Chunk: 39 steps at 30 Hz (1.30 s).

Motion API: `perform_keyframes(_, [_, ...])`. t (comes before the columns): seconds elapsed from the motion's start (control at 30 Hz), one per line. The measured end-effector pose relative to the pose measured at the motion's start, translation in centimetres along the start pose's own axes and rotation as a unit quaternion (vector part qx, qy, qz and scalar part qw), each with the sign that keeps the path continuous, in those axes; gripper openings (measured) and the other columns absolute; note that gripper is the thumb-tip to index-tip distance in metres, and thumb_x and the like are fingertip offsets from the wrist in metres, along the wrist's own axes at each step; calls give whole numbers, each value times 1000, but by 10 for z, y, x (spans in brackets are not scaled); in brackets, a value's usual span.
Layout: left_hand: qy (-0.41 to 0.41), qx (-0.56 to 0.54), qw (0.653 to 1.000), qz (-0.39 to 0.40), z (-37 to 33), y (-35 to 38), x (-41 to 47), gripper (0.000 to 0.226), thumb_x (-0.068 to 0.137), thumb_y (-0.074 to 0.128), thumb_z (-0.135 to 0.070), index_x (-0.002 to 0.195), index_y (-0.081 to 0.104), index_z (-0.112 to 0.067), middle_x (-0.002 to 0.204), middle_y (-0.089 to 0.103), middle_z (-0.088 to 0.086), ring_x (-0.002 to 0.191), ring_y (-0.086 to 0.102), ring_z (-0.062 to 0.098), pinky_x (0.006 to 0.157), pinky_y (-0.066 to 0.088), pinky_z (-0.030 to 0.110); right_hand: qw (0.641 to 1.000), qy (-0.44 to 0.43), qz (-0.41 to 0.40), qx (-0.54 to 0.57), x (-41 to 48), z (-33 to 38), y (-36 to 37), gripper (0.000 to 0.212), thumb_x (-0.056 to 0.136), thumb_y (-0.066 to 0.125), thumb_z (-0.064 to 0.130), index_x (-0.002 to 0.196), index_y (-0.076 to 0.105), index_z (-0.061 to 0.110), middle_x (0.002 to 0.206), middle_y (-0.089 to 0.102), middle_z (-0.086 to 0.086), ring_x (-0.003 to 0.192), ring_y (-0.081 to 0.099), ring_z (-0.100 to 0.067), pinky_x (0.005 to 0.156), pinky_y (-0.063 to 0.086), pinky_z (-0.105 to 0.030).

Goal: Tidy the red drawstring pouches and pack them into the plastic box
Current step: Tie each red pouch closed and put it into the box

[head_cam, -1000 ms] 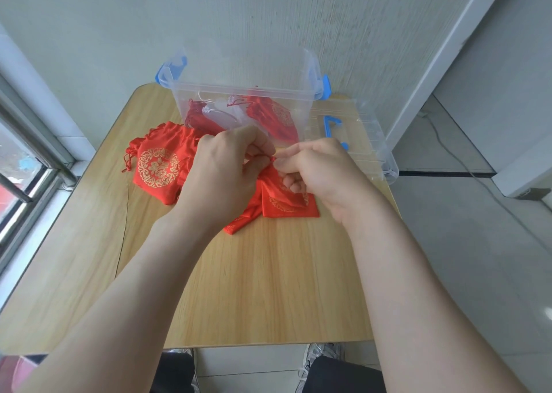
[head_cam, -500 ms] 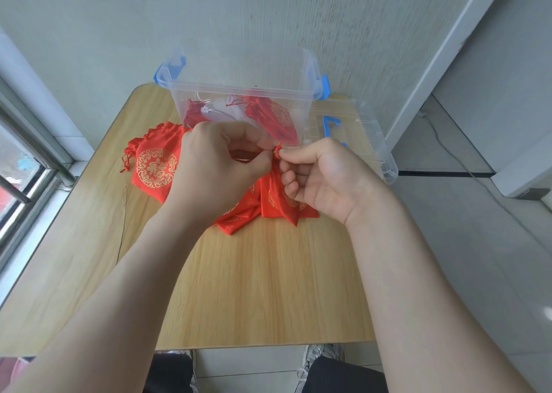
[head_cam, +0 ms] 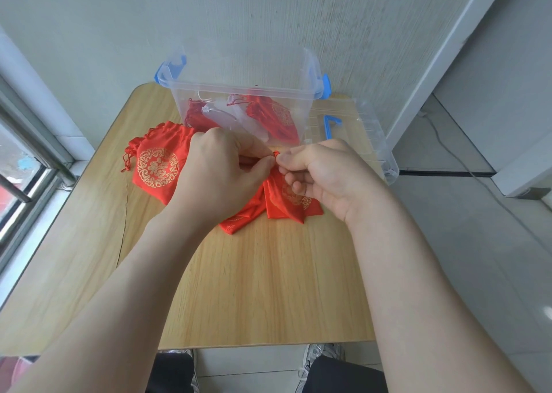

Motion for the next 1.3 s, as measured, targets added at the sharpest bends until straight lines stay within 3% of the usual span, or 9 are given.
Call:
perform_keyframes(0.13, [0, 24, 999, 23, -1, 3, 0, 11, 84, 71, -16, 79, 80, -18, 76, 78, -14, 73, 74, 0, 74, 59, 28, 994, -30, -21, -102, 0, 3, -2, 5, 91, 79, 6, 86, 78, 7, 71, 72, -6, 62, 63, -13, 61, 53, -27])
perform_keyframes(0.23, [-18, 32, 998, 53, 1, 11, -1, 17, 84, 61, -30, 77, 70, -17, 75, 73, -10, 72, 70, 7, 73, 55, 26, 989, -51, -18, -140, -2, 6, 2, 6, 94, 78, 8, 89, 78, 11, 66, 70, -4, 58, 61, -11, 58, 51, -25])
perform_keyframes(0.37, [-81, 30, 992, 94, 10, 25, -4, 29, 87, 43, -32, 68, 49, -11, 64, 52, -4, 65, 50, 9, 62, 35, 14, 983, -73, -15, -169, -7, 11, 5, 13, 95, 77, 10, 85, 78, 17, 65, 70, -2, 57, 61, -10, 62, 52, -28])
perform_keyframes(0.57, [-152, -13, 986, 63, 20, 17, 0, 39, 103, 41, -20, 67, 31, -8, 59, 35, -1, 59, 31, 17, 54, 30, 29, 981, -78, -31, -173, -7, 13, 2, 14, 94, 77, 11, 83, 78, 20, 62, 71, 0, 59, 63, -10, 64, 55, -28])
perform_keyframes(0.63, [-169, -24, 985, 39, 29, 12, 1, 51, 109, 42, -31, 67, 40, -3, 57, 48, 2, 56, 44, 20, 57, 39, 39, 982, -74, -33, -170, -6, 12, 0, 12, 93, 78, 11, 86, 78, 19, 66, 73, -3, 59, 64, -9, 64, 56, -27])
perform_keyframes(0.73, [-214, -26, 976, 14, 47, 7, -2, 59, 106, 46, -47, 79, 62, 3, 73, 72, 12, 74, 71, 32, 75, 59, 52, 985, -64, -4, -162, -6, 9, 2, 10, 92, 78, 6, 91, 80, 16, 80, 79, -12, 63, 65, -11, 61, 55, -25])
perform_keyframes(0.87, [-274, -11, 962, -3, 59, 3, -7, 37, 104, 43, -33, 83, 58, -5, 66, 75, 6, 69, 76, 29, 80, 62, 52, 984, -45, 16, -172, -8, 4, 0, 19, 89, 79, -1, 98, 82, 16, 73, 77, -3, 59, 66, -10, 55, 51, -22])
perform_keyframes(1.0, [-293, -12, 956, 10, 57, 4, -8, 34, 108, 38, -26, 88, 54, -3, 66, 76, 7, 60, 76, 23, 77, 64, 50, 982, -9, 36, -187, -10, 0, 4, 20, 89, 79, -3, 101, 78, 14, 75, 77, -5, 56, 66, -11, 53, 53, -23])
perform_keyframes(1.3, [-298, 6, 954, -23, 73, 0, -12, 50, 93, 32, -54, 91, 55, -10, 80, 74, 13, 72, 73, 41, 70, 63, 56, 969, 35, 71, -232, -13, -9, 17, 28, 90, 76, -4, 111, 71, 15, 85, 80, -19, 55, 70, -13, 51, 53, -23])
Point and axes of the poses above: each hand's wrist, its own x-axis towards the middle knuckle, its own y-axis out of the palm, z = x × y, the point moved 8 cm from there along x, towards the middle knuckle
